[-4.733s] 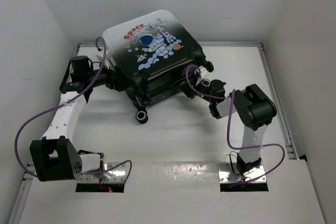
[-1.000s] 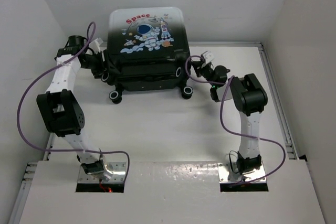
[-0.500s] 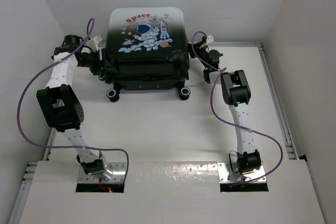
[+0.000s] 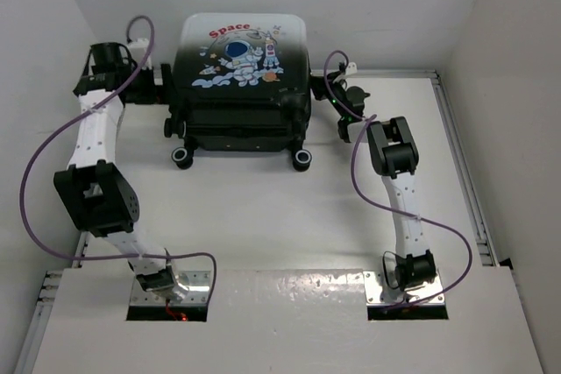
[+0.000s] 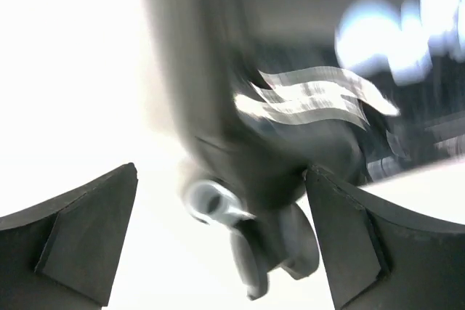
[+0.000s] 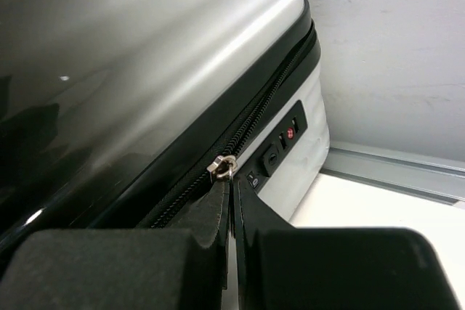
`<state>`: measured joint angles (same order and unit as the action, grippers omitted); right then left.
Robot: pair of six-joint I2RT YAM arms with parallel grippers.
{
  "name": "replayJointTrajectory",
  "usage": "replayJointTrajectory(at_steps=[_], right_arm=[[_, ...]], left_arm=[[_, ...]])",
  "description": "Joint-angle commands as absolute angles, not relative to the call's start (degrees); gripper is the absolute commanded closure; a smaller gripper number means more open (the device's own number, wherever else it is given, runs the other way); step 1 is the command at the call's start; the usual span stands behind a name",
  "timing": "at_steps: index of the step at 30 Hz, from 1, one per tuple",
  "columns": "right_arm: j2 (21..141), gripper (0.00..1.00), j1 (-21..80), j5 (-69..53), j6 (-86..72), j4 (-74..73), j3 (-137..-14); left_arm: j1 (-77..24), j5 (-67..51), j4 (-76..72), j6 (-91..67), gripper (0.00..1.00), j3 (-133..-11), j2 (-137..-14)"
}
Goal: Pack the luggage
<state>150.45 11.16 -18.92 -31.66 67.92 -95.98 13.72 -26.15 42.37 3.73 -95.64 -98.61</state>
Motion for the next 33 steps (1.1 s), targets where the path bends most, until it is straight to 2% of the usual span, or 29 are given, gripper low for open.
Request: replayJointTrajectory(at_steps=[1,6,11,17,26,33], right_arm=[[145.6,1.00,13.5,-21.0,-34.7,72.9,-95.3],[144.2,1.00,18.4,-23.2,-36.6,75.7,-94.2],[142.3,1.00,23.6,-24.2,-37.8,77.7,-91.2],[139.0,1.00,27.5,-23.9,-39.6,79.3,-86.4],[135.8,1.00,30.7,-23.6,-40.3,81.0,-80.7],[135.9,1.00,30.9,-22.7,-39.6,80.7,-80.9]], left_arm=[[16.1,-8.2,20.6,0.1,0.00,-103.3,-90.8],[9.5,-23.1,39.2,0.6,0.00,-103.2,-90.8],[-5.3,-25.8,43.7,0.6,0.00,-92.1,-86.4],[-15.8,-22.0,43.7,-4.5,0.00,-87.7,-86.0],[-24.3,-15.7,43.7,-12.3,0.00,-95.2,-91.7],[-30.8,-0.8,46.5,-18.0,0.00,-95.4,-96.8]])
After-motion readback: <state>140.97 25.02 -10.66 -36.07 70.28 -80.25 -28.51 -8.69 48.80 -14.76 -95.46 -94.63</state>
